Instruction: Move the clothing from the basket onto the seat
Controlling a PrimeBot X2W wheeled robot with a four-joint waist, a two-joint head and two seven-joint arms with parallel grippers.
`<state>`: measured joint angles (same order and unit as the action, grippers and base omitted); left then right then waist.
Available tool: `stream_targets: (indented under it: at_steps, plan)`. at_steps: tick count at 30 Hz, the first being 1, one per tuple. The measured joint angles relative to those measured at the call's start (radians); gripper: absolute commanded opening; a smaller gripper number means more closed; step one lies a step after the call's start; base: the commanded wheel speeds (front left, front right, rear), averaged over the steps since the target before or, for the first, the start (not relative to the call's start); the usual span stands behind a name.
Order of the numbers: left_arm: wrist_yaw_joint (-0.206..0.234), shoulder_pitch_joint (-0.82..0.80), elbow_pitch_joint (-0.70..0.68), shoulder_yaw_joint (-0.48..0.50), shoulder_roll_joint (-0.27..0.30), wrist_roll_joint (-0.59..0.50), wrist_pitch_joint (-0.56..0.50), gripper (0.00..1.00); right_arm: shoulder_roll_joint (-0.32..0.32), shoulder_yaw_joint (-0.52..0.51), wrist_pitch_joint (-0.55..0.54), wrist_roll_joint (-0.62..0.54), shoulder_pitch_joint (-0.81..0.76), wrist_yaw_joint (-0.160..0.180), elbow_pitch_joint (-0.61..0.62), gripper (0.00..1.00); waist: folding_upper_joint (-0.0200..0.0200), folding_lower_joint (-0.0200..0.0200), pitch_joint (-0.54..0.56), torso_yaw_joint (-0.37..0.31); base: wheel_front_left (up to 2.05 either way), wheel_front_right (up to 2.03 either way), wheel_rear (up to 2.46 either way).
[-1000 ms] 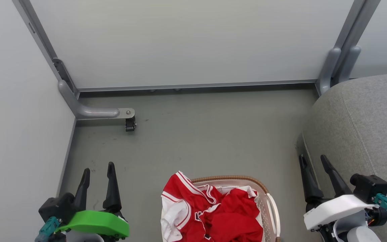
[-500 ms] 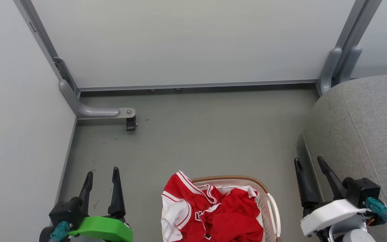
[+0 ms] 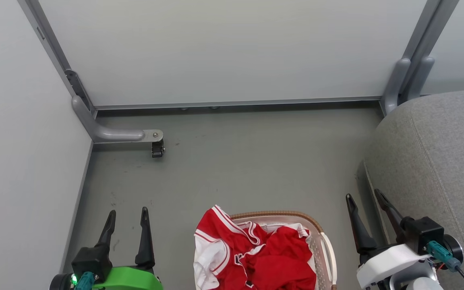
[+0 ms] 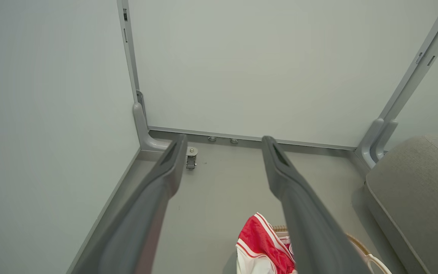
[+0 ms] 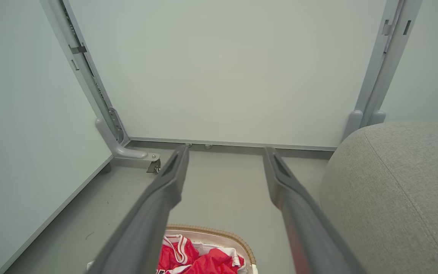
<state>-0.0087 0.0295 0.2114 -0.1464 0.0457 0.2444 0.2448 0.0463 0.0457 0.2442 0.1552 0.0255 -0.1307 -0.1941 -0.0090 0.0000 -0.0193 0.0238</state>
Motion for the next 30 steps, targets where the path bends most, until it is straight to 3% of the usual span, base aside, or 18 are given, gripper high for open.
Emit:
stream_targets:
  at_steps: [11,30]
  plan:
    - [0.004,0.002,0.005,-0.012,0.001,-0.064,0.018,1.0,0.001,0.007,0.017,-0.075,-0.005,0.0,0.001,1.0,0.0,0.0,-0.003,0.003,0.0,0.0,0.0]
    - [0.003,0.002,0.013,-0.014,0.001,-0.063,0.018,1.0,0.001,0.007,0.017,-0.076,-0.005,0.0,0.001,1.0,0.0,0.0,-0.009,0.002,0.0,0.0,0.0]
